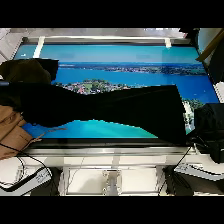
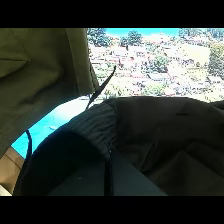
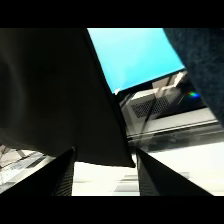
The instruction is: Fold the clothes and pants, and hang the long-sleeved shirts on hangers.
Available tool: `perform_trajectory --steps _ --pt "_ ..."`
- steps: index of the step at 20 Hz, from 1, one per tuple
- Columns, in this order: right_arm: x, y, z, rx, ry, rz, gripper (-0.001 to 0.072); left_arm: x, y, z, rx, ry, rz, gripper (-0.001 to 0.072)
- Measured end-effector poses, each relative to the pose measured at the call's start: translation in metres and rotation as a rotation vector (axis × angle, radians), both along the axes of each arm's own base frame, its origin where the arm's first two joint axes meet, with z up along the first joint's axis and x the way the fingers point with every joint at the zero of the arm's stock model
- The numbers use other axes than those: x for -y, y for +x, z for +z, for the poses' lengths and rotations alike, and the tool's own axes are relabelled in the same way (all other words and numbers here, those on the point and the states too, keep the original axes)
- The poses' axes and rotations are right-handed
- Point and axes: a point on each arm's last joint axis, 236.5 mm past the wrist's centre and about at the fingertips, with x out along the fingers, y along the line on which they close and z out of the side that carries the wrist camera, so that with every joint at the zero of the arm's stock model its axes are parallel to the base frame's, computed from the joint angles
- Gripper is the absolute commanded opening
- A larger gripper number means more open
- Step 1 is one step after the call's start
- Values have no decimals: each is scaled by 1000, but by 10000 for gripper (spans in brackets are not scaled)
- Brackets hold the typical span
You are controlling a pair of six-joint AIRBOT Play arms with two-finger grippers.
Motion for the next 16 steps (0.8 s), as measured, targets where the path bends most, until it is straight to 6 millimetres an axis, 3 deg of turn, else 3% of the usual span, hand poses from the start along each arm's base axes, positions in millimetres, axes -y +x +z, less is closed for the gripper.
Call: perform_trajectory --steps 4,8,11,12,13,16 --pt "-6 -4 -9 1 1 0 381 0 0 0 0 0 1 12" --pt "-15 5 -10 46 32 -16 361 0 0 0 0 0 1 12" --pt "-16 10 -10 71 35 -26 183 0 0 0 0 0 0 12" --pt "-18 11 -10 75 41 -26 51 0 0 0 0 0 1 12" --pt "-19 12 -9 80 47 -27 11 0 0 0 0 0 1 13" --pt "-22 19 -1 109 74 -30 10 -1 1 1 8 3 5 12"
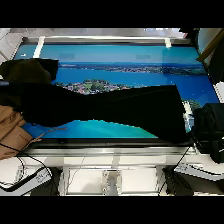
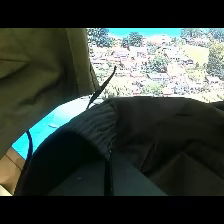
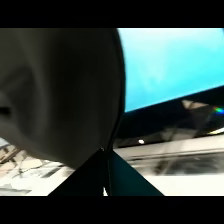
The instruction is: Fold the clothes and pants, and hang the long-sleeved shirts on hangers.
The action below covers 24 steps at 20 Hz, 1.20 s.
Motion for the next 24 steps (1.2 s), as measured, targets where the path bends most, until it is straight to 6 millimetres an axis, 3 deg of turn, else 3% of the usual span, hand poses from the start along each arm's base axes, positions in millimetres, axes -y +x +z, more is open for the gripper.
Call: perform_trajectory --steps 3,6,9,11,14,21,24 --pt "11 27 29 93 2 -15 9 -9 12 16 72 48 5 12" --pt "38 66 82 244 -53 -41 9 -18 37 62 245 82 37 11" --pt "55 83 128 323 -118 -32 9 0 40 104 366 101 -26 9" --pt "59 77 140 313 -158 -11 10 20 21 108 349 135 -114 9" --pt "70 57 133 240 -205 -3 9 15 -34 68 208 218 -129 11" --pt "79 2 90 60 -204 -47 9 -29 -193 -81 -182 287 108 11" --pt "85 -8 79 27 -226 -62 9 -40 -234 -114 -295 293 182 11"
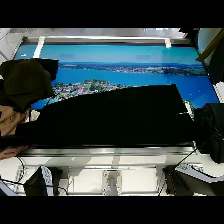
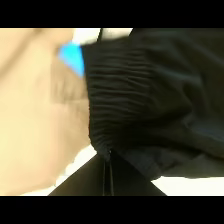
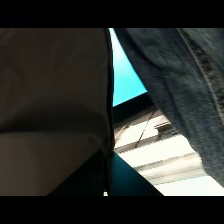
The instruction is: Fold the clothes and pants, and hang the long-sleeved shirts on hangers.
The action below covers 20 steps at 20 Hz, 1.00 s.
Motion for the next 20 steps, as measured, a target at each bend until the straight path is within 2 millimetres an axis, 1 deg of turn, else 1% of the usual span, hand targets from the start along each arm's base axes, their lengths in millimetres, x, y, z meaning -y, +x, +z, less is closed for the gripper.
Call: perform_trajectory --steps 1,4,5,6,7,8,9,10,12,13,14,16,17,18,19,20 --pt "3 -1 -2 -3 -10 -7 9 -2 -10 -7 -27 -2 21 11" --pt "8 -3 -6 -9 -31 -18 10 -8 -31 -20 -96 10 53 13" --pt "9 -3 -7 -11 -36 -20 30 -10 -37 -24 -119 13 57 14" --pt "9 -3 -7 -12 -37 -21 193 -10 -42 -27 -139 13 61 104" --pt "11 -3 -7 -11 -41 -25 446 -10 -46 -29 -157 11 61 419" --pt "12 -4 -7 -14 -43 -28 490 -8 -50 -31 -176 4 61 720" --pt "10 -4 -5 -16 -34 -26 491 -7 -54 -33 -189 -4 63 703" --pt "9 -3 -1 -15 -28 -25 490 -6 -54 -32 -188 -8 73 703" --pt "13 3 14 5 -30 -31 490 -10 -49 -21 -153 5 96 703" --pt "17 9 25 28 -36 -40 490 -15 -39 -9 -104 25 106 703" --pt "21 16 37 57 -46 -54 490 -20 -25 7 -29 46 116 702" --pt "27 38 63 146 -55 -80 490 -27 11 42 151 63 134 698" --pt "27 49 76 193 -51 -87 490 -30 27 56 227 43 146 698" --pt "25 60 85 232 -46 -84 490 -32 39 60 266 5 168 698" --pt "21 69 92 260 -42 -73 490 -35 48 57 281 -57 194 698" --pt "14 79 98 284 -34 -55 490 -36 57 49 277 -127 216 698"
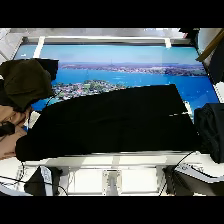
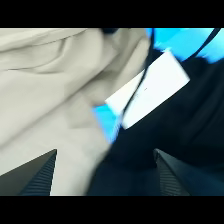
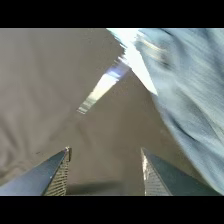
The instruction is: Fold the clothes and pants, and hang the long-sleeved shirts on hangers.
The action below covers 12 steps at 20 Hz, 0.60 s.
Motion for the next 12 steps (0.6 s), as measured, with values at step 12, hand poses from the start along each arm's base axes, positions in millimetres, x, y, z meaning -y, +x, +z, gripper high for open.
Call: perform_trajectory --steps 12 --pt "-123 72 15 30 60 295 489 22 86 -109 -298 -417 -220 698"
